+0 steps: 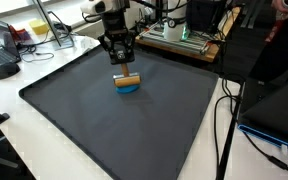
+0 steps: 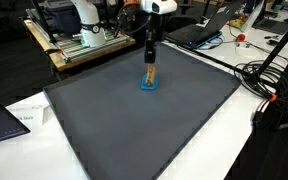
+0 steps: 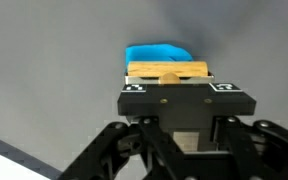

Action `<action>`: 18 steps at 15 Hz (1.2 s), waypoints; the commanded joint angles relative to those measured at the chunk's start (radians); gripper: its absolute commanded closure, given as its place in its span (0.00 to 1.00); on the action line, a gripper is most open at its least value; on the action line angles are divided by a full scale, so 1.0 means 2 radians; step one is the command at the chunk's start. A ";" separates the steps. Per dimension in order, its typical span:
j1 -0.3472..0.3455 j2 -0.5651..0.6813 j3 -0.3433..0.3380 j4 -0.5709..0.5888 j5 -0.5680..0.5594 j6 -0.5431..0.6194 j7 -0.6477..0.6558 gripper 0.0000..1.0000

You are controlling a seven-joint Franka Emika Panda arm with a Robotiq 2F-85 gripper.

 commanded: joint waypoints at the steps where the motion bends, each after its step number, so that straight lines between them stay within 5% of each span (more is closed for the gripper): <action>1: -0.012 0.024 0.003 0.006 0.012 -0.009 -0.025 0.78; 18: -0.012 0.037 0.002 0.009 -0.002 -0.023 -0.048 0.78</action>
